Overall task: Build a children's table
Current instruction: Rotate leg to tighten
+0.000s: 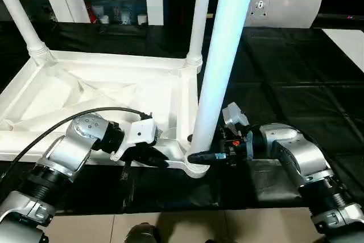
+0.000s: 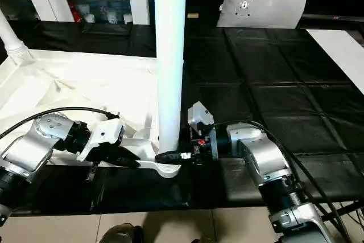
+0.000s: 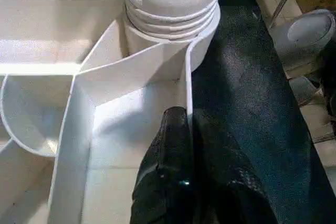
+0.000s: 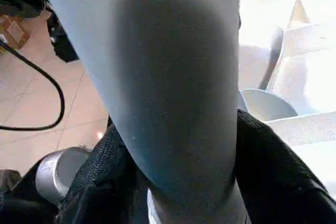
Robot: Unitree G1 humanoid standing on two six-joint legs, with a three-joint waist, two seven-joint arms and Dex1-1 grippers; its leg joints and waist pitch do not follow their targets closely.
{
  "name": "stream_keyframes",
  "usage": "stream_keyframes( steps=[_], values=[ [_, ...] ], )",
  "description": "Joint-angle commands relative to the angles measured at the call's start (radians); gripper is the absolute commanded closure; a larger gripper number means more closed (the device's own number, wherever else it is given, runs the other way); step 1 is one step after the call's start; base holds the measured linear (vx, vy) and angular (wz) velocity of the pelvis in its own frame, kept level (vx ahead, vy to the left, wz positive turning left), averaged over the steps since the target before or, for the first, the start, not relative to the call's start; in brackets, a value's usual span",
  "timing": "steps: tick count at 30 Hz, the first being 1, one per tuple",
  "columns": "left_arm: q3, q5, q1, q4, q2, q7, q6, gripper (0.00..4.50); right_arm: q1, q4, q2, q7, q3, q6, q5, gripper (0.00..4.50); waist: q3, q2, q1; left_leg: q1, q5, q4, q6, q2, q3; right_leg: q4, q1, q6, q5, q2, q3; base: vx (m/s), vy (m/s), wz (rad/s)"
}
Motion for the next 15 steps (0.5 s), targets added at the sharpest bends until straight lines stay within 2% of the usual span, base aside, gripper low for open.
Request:
stream_keyframes(
  steps=[1, 10, 15],
  values=[
    [-0.014, -0.009, -0.006, -0.026, -0.002, -0.023, -0.011, 4.50, -0.005, 0.002, -0.032, 0.014, 0.010, 0.003, -0.017, 2.32, -0.064, 0.004, -0.008, 0.032, -0.180, -0.080, 0.028, 0.099, -0.037, -0.071, 0.030, -0.236, -0.127, -0.115, 0.063, 0.000, 0.000, 0.00],
    [-0.012, -0.010, -0.005, -0.027, -0.002, -0.020, -0.010, 4.50, 0.005, -0.004, -0.032, 0.013, 0.015, -0.009, -0.022, 2.35, -0.064, 0.005, -0.007, 0.031, -0.181, -0.079, 0.030, 0.099, -0.037, -0.072, 0.030, -0.238, -0.123, -0.115, 0.063, 0.000, 0.000, 0.00],
    [-0.005, -0.018, 0.000, -0.031, -0.007, -0.012, 0.005, 4.50, 0.014, -0.019, -0.030, 0.020, 0.026, 0.032, 0.004, 2.46, -0.063, 0.005, -0.007, 0.031, -0.179, -0.079, 0.031, 0.099, -0.037, -0.071, 0.030, -0.238, -0.117, -0.114, 0.063, 0.000, 0.000, 0.00]
  ],
)
